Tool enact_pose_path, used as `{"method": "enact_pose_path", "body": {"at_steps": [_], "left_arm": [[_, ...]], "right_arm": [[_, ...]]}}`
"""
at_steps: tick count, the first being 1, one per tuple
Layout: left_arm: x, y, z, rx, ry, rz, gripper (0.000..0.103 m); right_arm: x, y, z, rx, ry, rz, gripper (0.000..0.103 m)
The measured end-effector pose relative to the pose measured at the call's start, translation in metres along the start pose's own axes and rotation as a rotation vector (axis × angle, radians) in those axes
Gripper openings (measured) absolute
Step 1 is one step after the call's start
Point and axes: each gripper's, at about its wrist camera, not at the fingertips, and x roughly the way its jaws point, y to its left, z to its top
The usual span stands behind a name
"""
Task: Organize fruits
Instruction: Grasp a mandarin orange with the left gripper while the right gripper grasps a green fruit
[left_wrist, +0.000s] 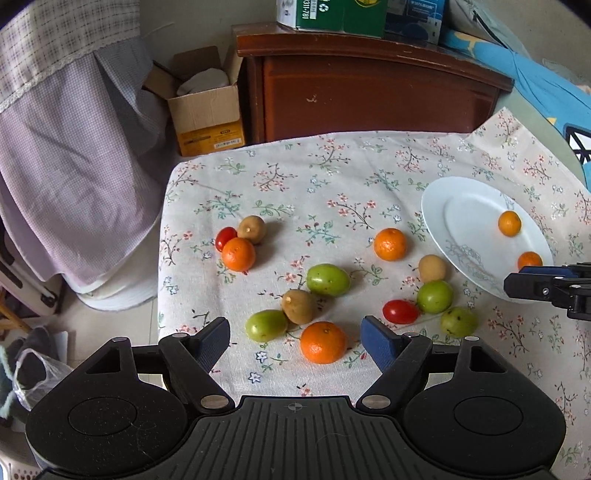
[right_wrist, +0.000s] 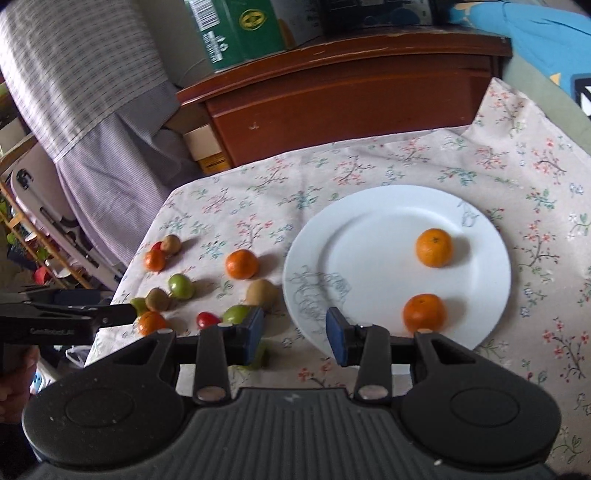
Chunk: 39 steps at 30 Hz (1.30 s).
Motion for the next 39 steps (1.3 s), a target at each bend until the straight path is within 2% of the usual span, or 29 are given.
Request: {"method": "enact_pose_path", "body": {"at_steps": [3,10,14,24,29,33,36,39], "left_arm": [[0.007,-0.007,-0.006,0.023,0.019,0.007,0.077],[0.023,-0.017,-0.013,0.030,0.053,-0.032,0.074],[0.031,-0.014,-0.014,-0.003,0.083,-0.030,0.066],[0.037,-0.015,-0.011,-0.028,0.076,-0.028,0.065],[0.037,-0.015,-0.010,-0.038,0.060,-0.031,0.052],[0.036,-0.016,-0.010,-0.029,0.049,-0.032,0.040],[0.035,-0.017,-0.011,-0.033,0.047,-0.031,0.030],[0.035,-0.016,-0.011,-0.040,0.050,-0.037,0.030]], "right_arm": [[0.005,0.007,-0.004,-0.037,0.018,0.033,0.040],[0.017,0.013,-0.013,-0.079,0.056,0.062,0.040],[0.023,0.015,-0.017,-0.096,0.070,0.063,0.040],[0.037,0.017,-0.020,-0.124,0.075,0.053,0.040],[0.041,0.019,-0.022,-0.135,0.078,0.058,0.039],[0.042,0.019,-0.024,-0.139,0.073,0.060,0.033],[0.042,0.020,-0.024,-0.143,0.071,0.057,0.032],[0.041,0.020,-0.024,-0.138,0.072,0.057,0.032]]}}
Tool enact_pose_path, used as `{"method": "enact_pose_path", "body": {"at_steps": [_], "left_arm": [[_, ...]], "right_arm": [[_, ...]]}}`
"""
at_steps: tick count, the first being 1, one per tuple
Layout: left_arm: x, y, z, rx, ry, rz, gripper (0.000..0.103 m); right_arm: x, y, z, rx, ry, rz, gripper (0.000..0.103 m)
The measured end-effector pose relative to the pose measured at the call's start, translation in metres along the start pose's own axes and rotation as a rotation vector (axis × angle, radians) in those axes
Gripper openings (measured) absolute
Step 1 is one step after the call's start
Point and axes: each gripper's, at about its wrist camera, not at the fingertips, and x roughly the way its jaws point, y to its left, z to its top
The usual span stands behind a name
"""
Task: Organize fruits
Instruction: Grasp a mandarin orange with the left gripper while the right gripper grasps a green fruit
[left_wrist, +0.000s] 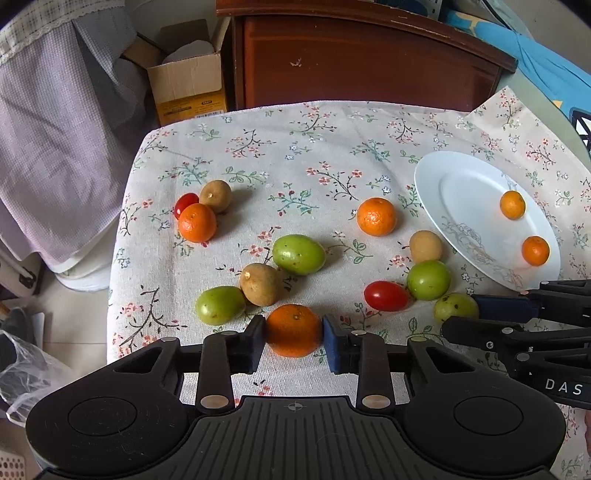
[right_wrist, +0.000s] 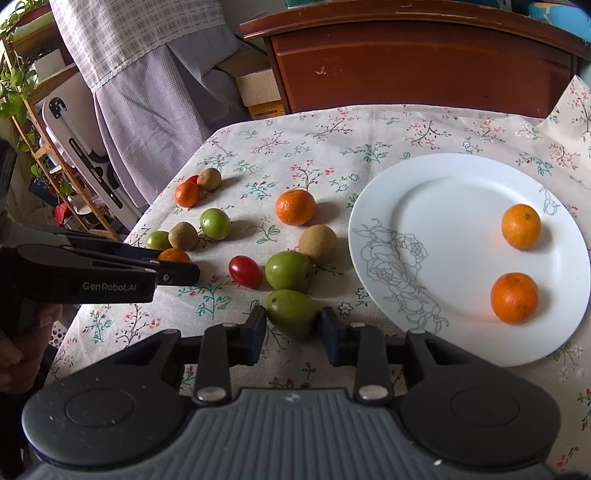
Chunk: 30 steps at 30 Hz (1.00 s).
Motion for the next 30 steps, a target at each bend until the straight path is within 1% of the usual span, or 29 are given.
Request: {"method": "enact_pose_path", "body": {"at_steps": [6,10,15,18,25,30], "left_arm": [[-0.004,-0.003,-0.001,-0.017,-0.002,-0.013,0.030],[-0.012,-0.011,0.003,0.005,-0.036,-0.012,0.030],[-0.020,-0.016,0.012,-0.017,-0.068,-0.020,0.030],[-0.024,-0.023,0.016,-0.004,-0.087,-0.025,0.030],[-0.033,-0.045,0.029,0.037,-0.149,-0.042,0.030],[-0.029,-0.060,0.036,0.055,-0.164,-0.063,0.030]], "right_arm": [[-0.003,0.000,0.002,0.005,-0.009,0.003,0.032],[-0.011,0.000,0.006,0.017,-0.035,0.018,0.032],[-0.016,0.000,0.009,0.020,-0.050,0.018,0.032],[-0.017,-0.002,0.010,0.027,-0.056,0.010,0.032],[-0.028,-0.013,0.021,0.069,-0.103,-0.024,0.032],[-0.034,-0.023,0.024,0.105,-0.126,-0.054,0.032]]}}
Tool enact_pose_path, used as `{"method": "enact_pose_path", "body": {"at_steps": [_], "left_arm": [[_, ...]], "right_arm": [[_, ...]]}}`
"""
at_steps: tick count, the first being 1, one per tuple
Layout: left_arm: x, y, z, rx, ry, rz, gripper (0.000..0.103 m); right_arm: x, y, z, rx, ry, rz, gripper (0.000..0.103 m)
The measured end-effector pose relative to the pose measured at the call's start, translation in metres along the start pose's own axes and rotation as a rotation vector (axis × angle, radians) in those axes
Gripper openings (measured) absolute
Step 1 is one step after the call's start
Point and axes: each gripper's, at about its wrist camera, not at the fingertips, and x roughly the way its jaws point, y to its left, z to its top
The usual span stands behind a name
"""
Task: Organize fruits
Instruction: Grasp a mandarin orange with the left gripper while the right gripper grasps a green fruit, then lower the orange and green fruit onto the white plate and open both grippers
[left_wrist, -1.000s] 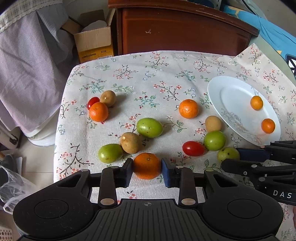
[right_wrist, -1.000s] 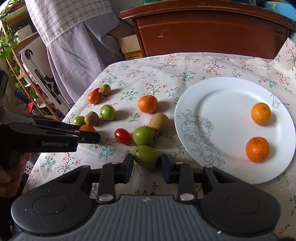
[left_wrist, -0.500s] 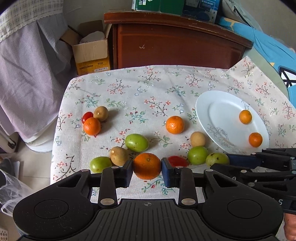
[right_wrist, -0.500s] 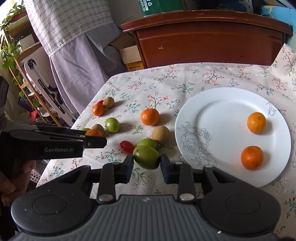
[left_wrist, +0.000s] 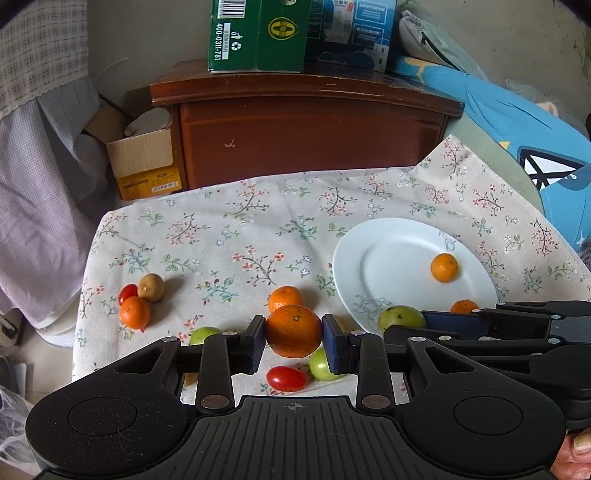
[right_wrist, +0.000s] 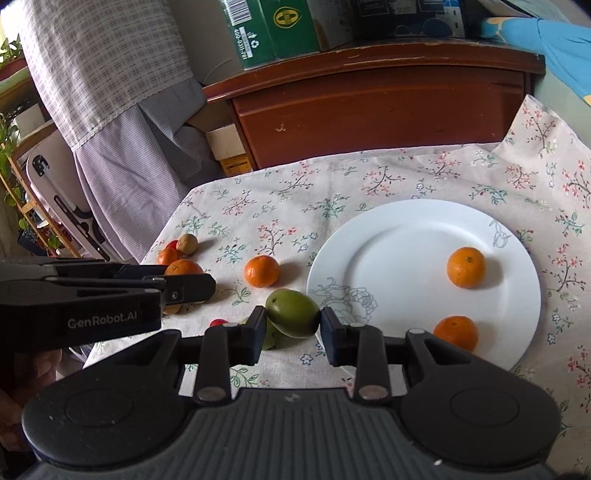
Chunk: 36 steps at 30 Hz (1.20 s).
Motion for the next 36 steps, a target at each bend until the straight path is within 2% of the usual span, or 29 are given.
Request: {"method": "enact_pose_path", "body": {"at_steps": [7,19,25,36], "left_arm": [[0.010,-0.016,0.009,-0.009,-0.022,-0.048,0.030],[0.036,-0.036,0.017,-0.046,0.000,-0.122,0.030],[0.051,-0.044,0.018,-0.047,0.014,-0.139,0.030],[0.065,-0.051,0.018,-0.059,0.026,-0.143,0.032]], "right_arm": [[-0.005,-0.013,0.007,0.054,-0.026,-0.053,0.032],[-0.008,-0.047,0.013,0.214,-0.044,-0.146,0.032],[-0.006,-0.065,0.011,0.308,-0.031,-0.180,0.032],[-0.004,-0.072,0.010,0.338,-0.033,-0.220,0.034]]}}
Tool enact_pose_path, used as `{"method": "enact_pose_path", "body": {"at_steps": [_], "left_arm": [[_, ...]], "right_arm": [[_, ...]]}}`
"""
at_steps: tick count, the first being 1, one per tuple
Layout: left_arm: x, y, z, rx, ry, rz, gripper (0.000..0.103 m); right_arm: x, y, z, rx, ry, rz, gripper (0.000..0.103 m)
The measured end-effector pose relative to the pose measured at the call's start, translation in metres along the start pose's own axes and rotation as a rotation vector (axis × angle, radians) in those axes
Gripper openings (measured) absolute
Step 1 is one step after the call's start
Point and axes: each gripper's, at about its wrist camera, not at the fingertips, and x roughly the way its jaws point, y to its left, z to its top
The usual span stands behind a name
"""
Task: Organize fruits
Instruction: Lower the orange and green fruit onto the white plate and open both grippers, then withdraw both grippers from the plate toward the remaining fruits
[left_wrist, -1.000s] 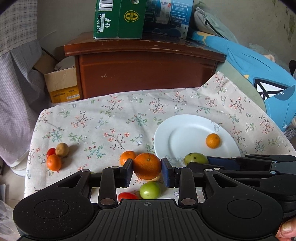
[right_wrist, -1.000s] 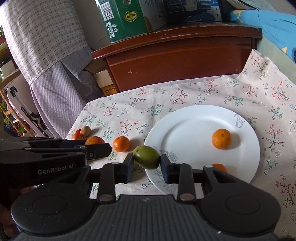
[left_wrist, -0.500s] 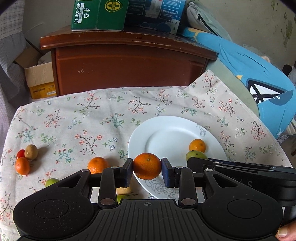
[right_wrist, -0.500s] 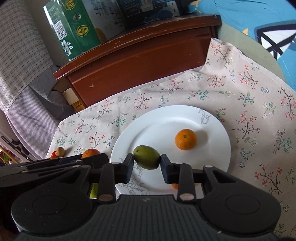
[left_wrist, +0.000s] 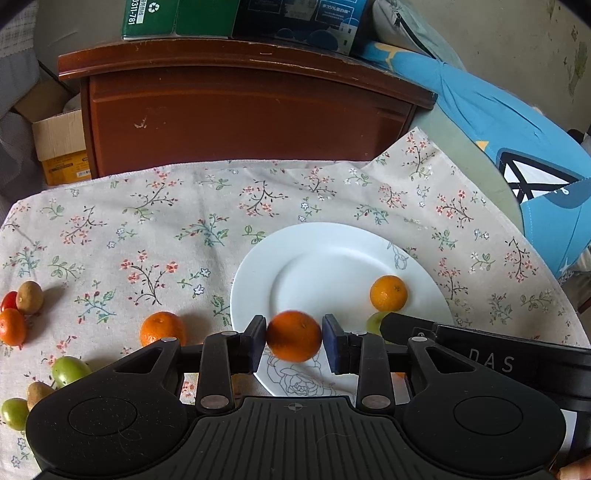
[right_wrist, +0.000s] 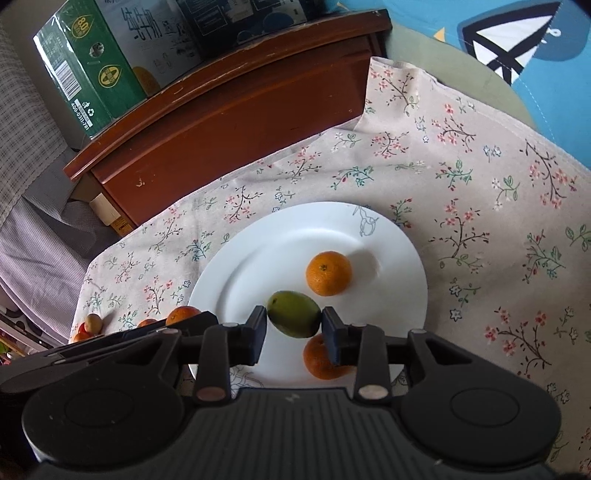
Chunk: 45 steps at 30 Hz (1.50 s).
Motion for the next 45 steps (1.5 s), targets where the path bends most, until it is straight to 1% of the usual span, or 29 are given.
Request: {"method": "enact_pose_path", "body": {"at_steps": [2,4,6,7,9,10,11,12,14,18,19,21,23,25,29,31,35,39,45], "left_arm": [[0.000,-0.001,0.001,0.004,0.001,0.007,0.033],[0.000,0.000,0.002,-0.001,0.008,0.022,0.039],[-0.002,0.002,0.003,-0.009,0.008,0.045,0.053],[-0.005,0.004,0.004,-0.016,0.003,0.051,0.057],[-0.012,0.008,0.006,-0.034,-0.019,0.056,0.074],[-0.016,0.010,0.007,-0.042,-0.032,0.060,0.078],[-0.020,0.011,0.008,-0.048,-0.041,0.059,0.086],[-0.023,0.012,0.009,-0.054,-0.049,0.056,0.090],[-0.030,0.013,0.011,-0.061,-0.053,0.054,0.092],[-0.037,0.018,0.014,-0.070,-0.015,0.039,0.092],[-0.039,0.020,0.015,-0.071,-0.008,0.047,0.092],[-0.044,0.023,0.015,-0.057,-0.007,0.066,0.092],[-0.049,0.026,0.016,-0.030,-0.007,0.093,0.092],[-0.055,0.034,0.018,-0.029,-0.001,0.116,0.092],[-0.065,0.056,0.023,-0.067,0.031,0.137,0.092],[-0.072,0.066,0.023,-0.069,0.036,0.156,0.092],[-0.082,0.087,0.020,-0.091,0.028,0.224,0.092],[-0.083,0.104,0.014,-0.117,0.042,0.266,0.092],[-0.080,0.127,0.003,-0.166,0.068,0.290,0.092]], "right_arm": [[0.000,-0.001,0.001,0.008,0.002,0.001,0.034],[0.000,-0.003,0.001,0.015,0.000,0.000,0.034],[-0.001,-0.003,0.002,0.021,-0.005,0.002,0.035],[-0.002,-0.004,0.002,0.022,-0.007,0.004,0.035],[-0.002,-0.004,0.004,0.024,-0.011,0.008,0.035],[-0.002,-0.003,0.004,0.023,-0.011,0.012,0.035],[-0.002,-0.003,0.004,0.020,-0.007,0.018,0.035],[-0.001,-0.002,0.004,0.015,-0.003,0.026,0.036],[-0.001,0.001,0.003,0.006,0.000,0.040,0.036],[-0.004,0.008,0.003,-0.029,-0.010,0.066,0.036],[-0.004,0.010,0.002,-0.044,-0.012,0.074,0.037],[-0.005,0.015,0.001,-0.063,-0.009,0.091,0.040],[-0.005,0.020,-0.001,-0.092,-0.003,0.109,0.041],[-0.005,0.026,-0.004,-0.128,-0.003,0.119,0.041],[-0.006,0.038,-0.010,-0.202,-0.008,0.143,0.042],[-0.007,0.043,-0.013,-0.231,-0.007,0.165,0.042],[-0.007,0.054,-0.020,-0.286,0.001,0.196,0.042],[-0.005,0.062,-0.028,-0.319,0.026,0.220,0.042],[-0.001,0.070,-0.039,-0.365,0.054,0.245,0.042]]}}
